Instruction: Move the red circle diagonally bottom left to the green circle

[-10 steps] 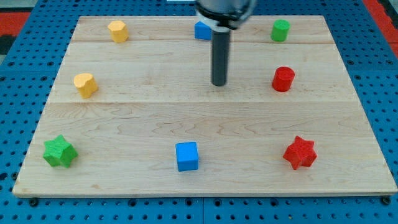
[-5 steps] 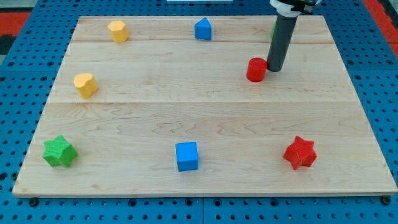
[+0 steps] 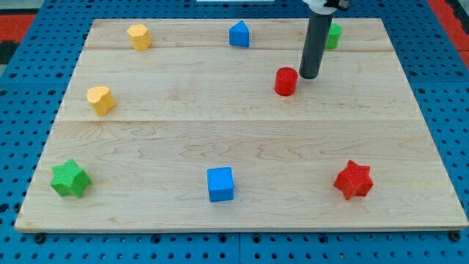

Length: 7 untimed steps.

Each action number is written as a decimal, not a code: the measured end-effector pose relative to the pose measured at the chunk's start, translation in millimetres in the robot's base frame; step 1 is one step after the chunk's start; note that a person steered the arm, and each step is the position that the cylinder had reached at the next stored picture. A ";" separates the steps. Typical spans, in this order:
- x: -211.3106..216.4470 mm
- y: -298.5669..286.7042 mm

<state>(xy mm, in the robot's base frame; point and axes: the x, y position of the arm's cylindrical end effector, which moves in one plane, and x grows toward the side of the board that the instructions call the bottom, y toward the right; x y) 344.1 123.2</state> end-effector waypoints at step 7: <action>-13.5 -56.0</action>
<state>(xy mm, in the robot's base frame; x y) 330.6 67.1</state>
